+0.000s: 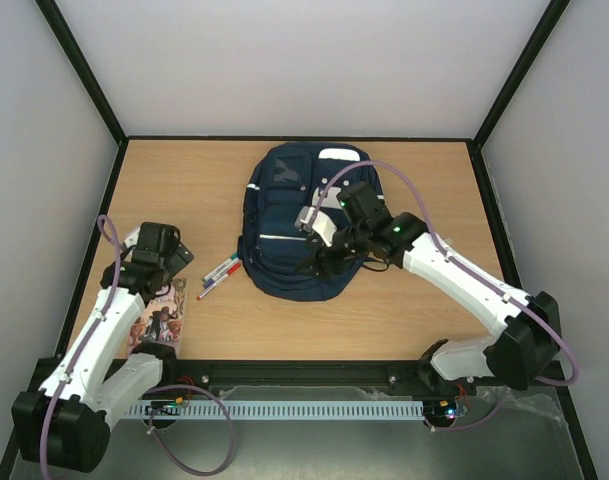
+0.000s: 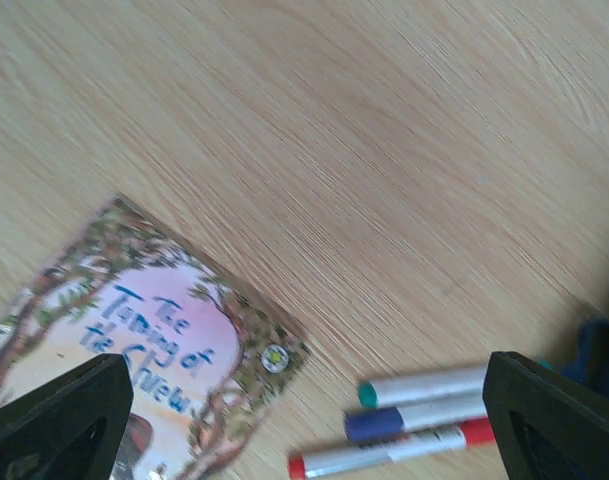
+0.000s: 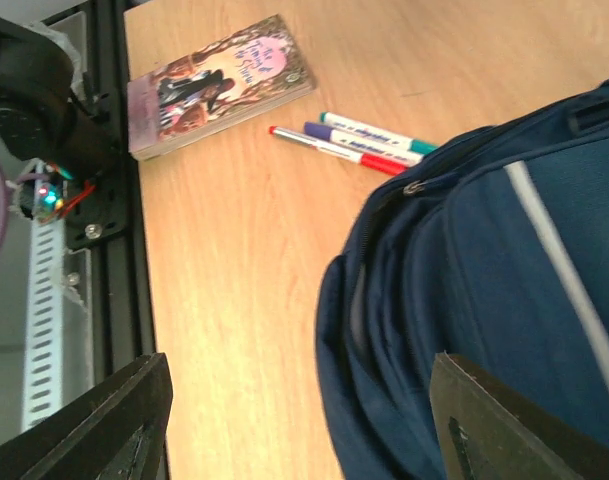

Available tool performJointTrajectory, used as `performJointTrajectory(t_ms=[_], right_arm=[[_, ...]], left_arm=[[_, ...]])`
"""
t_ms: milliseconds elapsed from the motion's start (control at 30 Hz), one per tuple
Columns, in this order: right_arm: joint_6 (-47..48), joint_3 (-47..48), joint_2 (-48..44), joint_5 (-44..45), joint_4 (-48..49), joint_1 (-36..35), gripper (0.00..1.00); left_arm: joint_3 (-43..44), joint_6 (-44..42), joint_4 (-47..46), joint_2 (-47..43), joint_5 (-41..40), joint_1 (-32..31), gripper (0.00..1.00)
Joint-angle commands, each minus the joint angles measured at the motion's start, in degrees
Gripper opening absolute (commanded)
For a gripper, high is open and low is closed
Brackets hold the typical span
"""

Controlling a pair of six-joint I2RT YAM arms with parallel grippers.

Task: Pack the student bag
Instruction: Adjust the book in the student bag.

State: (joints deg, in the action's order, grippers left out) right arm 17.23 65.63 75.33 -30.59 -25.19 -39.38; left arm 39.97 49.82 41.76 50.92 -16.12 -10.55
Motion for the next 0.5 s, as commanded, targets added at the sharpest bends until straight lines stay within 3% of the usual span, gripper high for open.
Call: performJointTrajectory(t_ms=[0,167,300,467], right_arm=[[-2.35,1.88,3.65,-4.61,-2.54,-2.1,0.71],[-7.15,4.71,10.87,-3.88,1.97,-6.87,0.7],[-10.69,10.75,19.87,-3.66,2.4,-12.31,0.69],[-13.5,16.81,28.39,-4.66,1.91,-16.36,0.68]], left_arm=[[0.76,-2.17,0.15,1.04,-3.11,5.48,0.99],[0.45,-6.0,-2.29,4.98,4.46,19.27,0.99],[1.57,-4.96,-1.56,6.84,4.19,22.74,0.99],[-2.93,1.53,1.24,6.77,1.53,26.81,0.99]])
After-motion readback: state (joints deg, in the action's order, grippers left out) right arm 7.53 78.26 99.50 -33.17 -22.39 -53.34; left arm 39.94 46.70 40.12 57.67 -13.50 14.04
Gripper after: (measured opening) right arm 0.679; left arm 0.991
